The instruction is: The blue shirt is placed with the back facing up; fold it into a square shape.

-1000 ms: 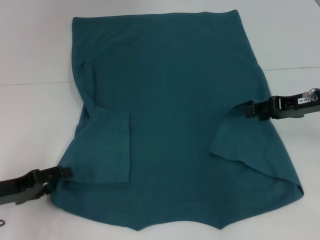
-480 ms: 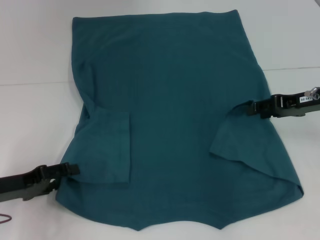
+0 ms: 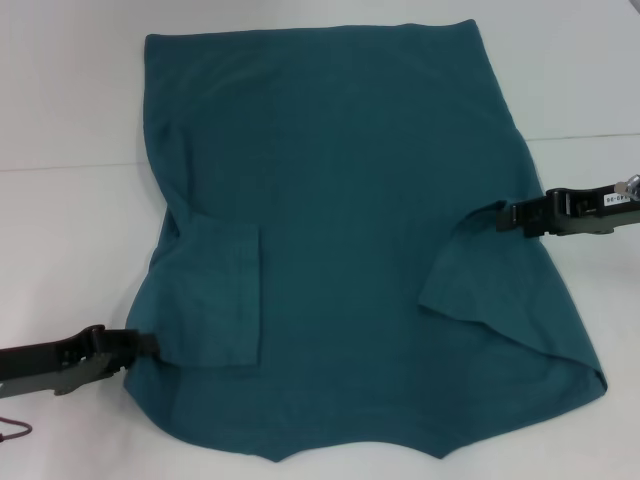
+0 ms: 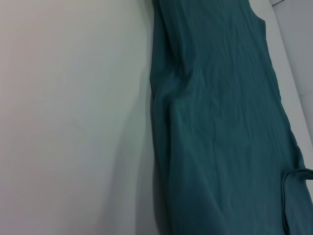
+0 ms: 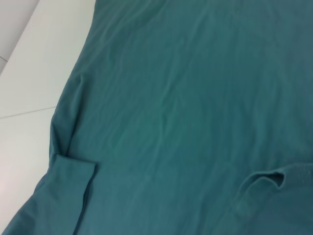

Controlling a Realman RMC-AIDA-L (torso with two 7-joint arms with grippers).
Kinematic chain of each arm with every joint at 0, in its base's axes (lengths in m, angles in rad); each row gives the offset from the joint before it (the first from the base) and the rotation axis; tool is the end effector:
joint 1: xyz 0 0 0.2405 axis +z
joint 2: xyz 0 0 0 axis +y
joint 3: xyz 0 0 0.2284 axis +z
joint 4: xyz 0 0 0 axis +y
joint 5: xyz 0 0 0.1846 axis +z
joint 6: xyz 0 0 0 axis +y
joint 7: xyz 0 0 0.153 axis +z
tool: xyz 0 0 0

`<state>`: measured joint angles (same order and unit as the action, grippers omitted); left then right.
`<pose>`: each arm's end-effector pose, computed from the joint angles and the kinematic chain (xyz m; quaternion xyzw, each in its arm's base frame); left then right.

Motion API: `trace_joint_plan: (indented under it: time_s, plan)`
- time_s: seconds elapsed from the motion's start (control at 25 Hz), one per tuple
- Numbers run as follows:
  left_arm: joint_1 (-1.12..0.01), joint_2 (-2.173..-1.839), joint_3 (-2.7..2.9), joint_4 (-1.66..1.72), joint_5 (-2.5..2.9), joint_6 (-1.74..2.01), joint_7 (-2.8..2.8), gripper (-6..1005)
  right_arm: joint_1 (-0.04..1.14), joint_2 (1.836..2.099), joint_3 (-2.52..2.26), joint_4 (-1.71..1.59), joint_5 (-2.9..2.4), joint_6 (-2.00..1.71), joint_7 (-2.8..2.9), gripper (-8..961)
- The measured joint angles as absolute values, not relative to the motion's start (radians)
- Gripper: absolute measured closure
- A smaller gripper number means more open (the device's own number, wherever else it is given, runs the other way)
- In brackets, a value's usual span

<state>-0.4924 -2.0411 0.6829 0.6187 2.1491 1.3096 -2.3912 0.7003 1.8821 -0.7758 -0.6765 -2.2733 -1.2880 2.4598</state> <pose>-0.2838 0.3072 0.0078 -0.6864 -0.6859 -0.2028 0.1316 0.2491 0.3772 0.0697 -0.7719 0.5885 0.1148 0.2114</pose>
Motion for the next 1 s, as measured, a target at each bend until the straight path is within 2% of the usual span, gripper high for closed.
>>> trace_joint_plan:
  time_s: [0.16, 0.4, 0.56, 0.8, 1.0]
  plan:
    - [-0.494, -2.042, 0.683, 0.617, 2.15, 1.305, -2.389, 715, 0.698, 1.883, -0.776, -0.676, -2.273, -1.297, 2.453, 414]
    - [-0.495, -2.037, 0.68, 0.617, 2.149, 1.326, -2.387, 944, 0.697, 1.871, -0.767, -0.677, -2.273, -1.359, 2.433, 416]
    - [-0.491, -2.032, 0.673, 0.623, 2.143, 1.344, -2.383, 952, 0.686, 1.85, -0.752, -0.689, -2.279, -1.453, 2.432, 418]
    - [-0.488, -2.026, 0.662, 0.618, 2.142, 1.337, -2.383, 964, 0.645, 1.802, -0.749, -0.724, -2.342, -1.572, 2.499, 421]
    - [-0.493, -2.027, 0.66, 0.617, 2.142, 1.323, -2.382, 966, 0.613, 1.787, -0.739, -0.769, -2.442, -1.623, 2.537, 423]
